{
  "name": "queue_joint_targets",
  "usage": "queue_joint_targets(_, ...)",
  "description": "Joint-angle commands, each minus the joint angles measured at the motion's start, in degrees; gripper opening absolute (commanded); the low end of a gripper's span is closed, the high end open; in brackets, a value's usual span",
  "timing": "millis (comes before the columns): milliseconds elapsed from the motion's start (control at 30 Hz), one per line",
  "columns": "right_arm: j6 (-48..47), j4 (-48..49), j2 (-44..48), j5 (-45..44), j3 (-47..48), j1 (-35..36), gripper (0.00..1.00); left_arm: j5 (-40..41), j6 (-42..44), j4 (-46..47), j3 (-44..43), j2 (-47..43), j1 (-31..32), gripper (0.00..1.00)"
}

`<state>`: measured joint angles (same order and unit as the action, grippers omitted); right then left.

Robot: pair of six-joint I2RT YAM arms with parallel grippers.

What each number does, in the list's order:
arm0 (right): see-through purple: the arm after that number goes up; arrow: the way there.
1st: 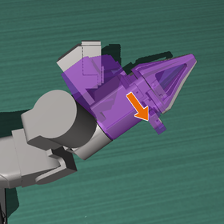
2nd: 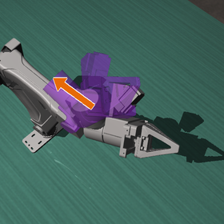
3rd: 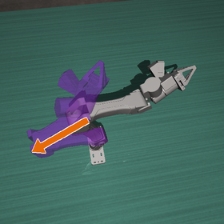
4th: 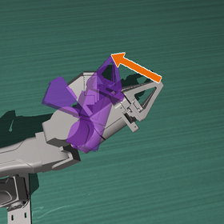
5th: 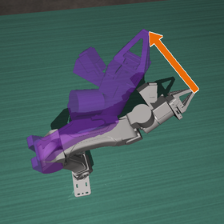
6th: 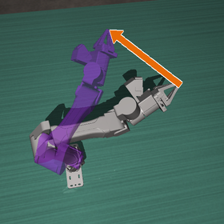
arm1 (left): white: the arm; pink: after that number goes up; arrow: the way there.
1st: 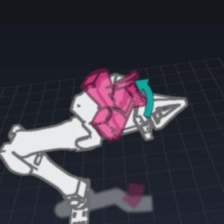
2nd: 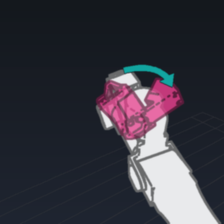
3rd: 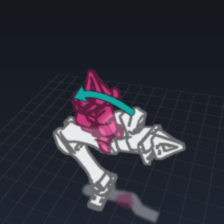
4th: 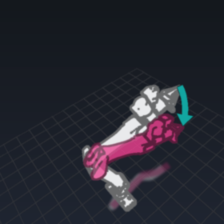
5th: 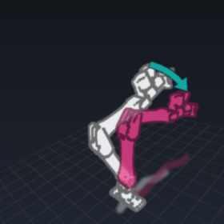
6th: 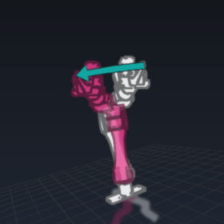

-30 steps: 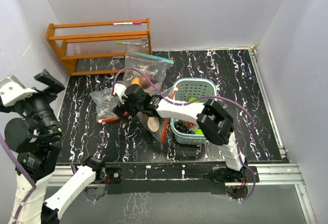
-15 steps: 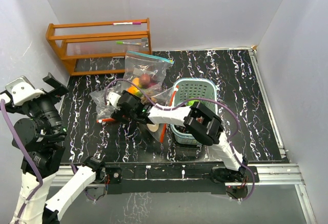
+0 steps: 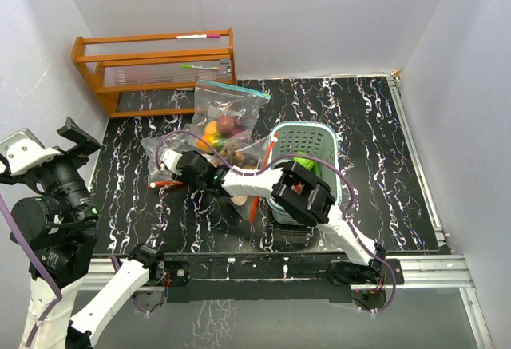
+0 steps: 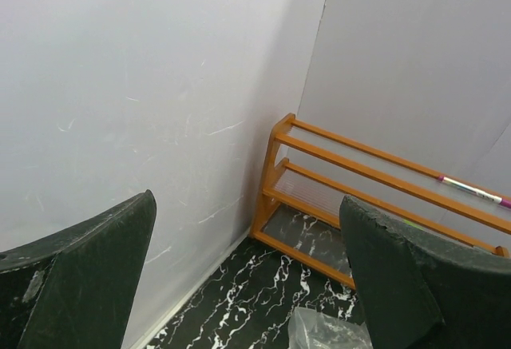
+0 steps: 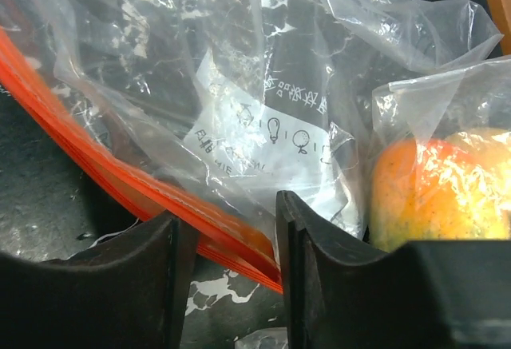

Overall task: Place the food in the zip-top bag and seal the zipper
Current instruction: Pick up the zipper food storage bag at the center of the board.

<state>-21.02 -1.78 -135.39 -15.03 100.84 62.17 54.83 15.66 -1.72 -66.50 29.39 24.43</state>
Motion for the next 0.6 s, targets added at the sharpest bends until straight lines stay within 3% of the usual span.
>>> queue_joint_targets(0,0.53,2.47,-1.0,-3.73,3.66,-0.15,0.42,-0.73,0.88,1.03,-0.21,-0.36,-0.08,0.97)
queue_joint_targets(100,3.6,1.3,0.07,-1.7,4.32,-0.82,0.11,-0.89,0.6,0.82,-0.21,-0.5,-0.03,0.97)
queue_joint_targets(133,5.1,0.64,1.01,-0.47,4.42,-1.09,0.08,-1.12,0.61,0.71,-0.35,-0.49,0.0,0.97)
queue_joint_targets(333,18.59,-0.33,11.21,9.8,3.87,-4.9,0.08,-4.2,-1.4,-1.75,-2.86,0.2,0.23,0.97)
queue_joint_targets(467,35.68,-0.29,19.78,18.87,0.63,-12.51,0.08,-6.6,-2.17,-3.28,-4.59,1.08,0.39,0.96)
queue_joint_targets(567,48.8,4.64,27.03,24.06,-7.39,-18.17,0.08,-11.53,-3.93,-6.53,-6.7,2.13,0.39,0.93)
